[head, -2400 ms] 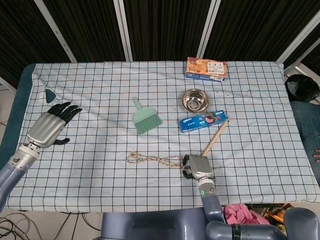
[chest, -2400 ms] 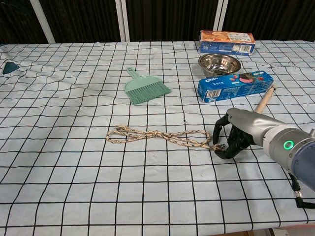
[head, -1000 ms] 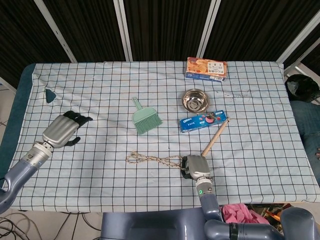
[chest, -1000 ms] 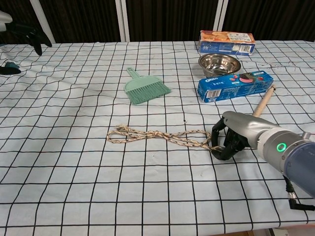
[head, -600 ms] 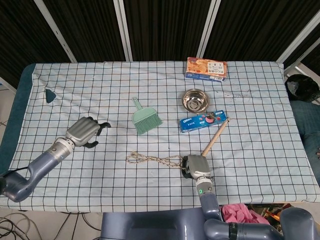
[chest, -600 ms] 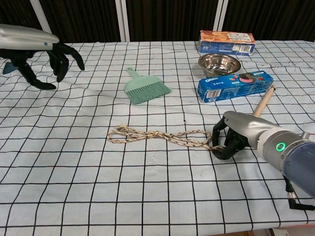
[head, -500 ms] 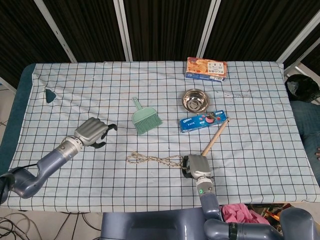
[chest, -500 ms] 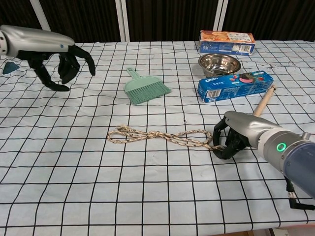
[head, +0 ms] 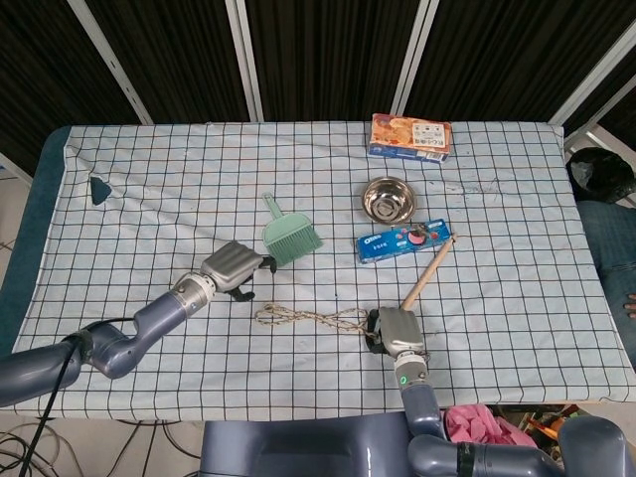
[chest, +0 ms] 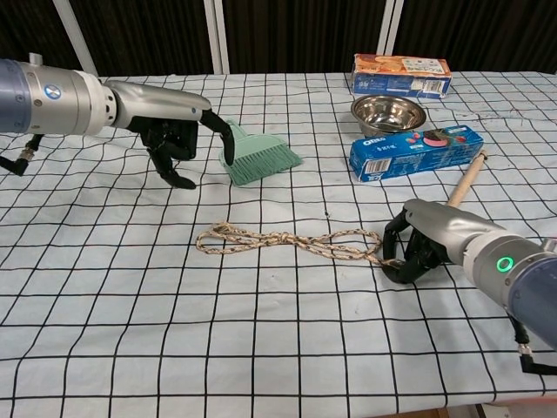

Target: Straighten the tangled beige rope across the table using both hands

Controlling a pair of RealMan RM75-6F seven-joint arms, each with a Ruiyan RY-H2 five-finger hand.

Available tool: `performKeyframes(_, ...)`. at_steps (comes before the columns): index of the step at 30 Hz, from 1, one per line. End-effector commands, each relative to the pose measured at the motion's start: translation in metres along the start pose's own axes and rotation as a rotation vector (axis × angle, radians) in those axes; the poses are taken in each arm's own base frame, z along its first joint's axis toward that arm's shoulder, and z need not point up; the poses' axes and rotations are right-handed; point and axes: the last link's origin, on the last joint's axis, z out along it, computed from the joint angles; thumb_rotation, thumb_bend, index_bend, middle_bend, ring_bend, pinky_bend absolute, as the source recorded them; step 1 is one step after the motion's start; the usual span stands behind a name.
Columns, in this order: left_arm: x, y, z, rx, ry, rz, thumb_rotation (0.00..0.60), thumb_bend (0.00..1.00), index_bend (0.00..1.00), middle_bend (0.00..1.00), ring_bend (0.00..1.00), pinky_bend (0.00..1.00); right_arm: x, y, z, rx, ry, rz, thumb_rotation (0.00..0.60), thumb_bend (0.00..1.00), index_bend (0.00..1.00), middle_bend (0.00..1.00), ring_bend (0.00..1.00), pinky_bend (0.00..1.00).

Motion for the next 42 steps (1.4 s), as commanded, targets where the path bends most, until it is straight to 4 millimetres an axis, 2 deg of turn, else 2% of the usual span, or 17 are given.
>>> performKeyframes(1,-0.006,0.010,0.008,-0.012,-0.042,0.031,0.600,0.20,0.30,1.00,0.88,0.76,-0.001,0.000,0.000,0.003,0.000,-0.003,0.600,0.41,0.61,1.00,1.00,1.00)
performKeyframes(5,-0.014,0.019,0.012,-0.009,-0.056,0.070,0.600,0.19,0.29,1.00,0.89,0.77,-0.003,-0.001,0.001,0.007,0.002,-0.008,0.600,0.41,0.61,1.00,1.00,1.00)
performKeyframes(16,-0.027,0.044,0.017,0.011,-0.054,0.100,0.600,0.20,0.38,1.00,0.90,0.79,-0.006,-0.003,0.003,0.009,0.010,-0.011,0.600,0.41,0.61,1.00,1.00,1.00)
performKeyframes(23,-0.035,0.056,0.024,0.019,-0.068,0.130,0.600,0.26,0.44,1.00,0.90,0.80,-0.006,-0.004,0.002,0.013,0.022,-0.012,0.600,0.41,0.61,1.00,1.00,1.00)
performKeyframes(32,-0.038,0.058,0.028,0.073,-0.053,0.134,0.600,0.31,0.46,1.00,0.90,0.80,-0.001,-0.005,0.000,0.019,0.035,-0.012,0.600,0.41,0.62,1.00,1.00,1.00)
performKeyframes(42,-0.036,0.057,0.031,0.074,-0.067,0.115,0.600,0.32,0.46,1.00,0.90,0.80,0.001,-0.004,0.000,0.017,0.039,-0.020,0.600,0.41,0.62,1.00,1.00,1.00)
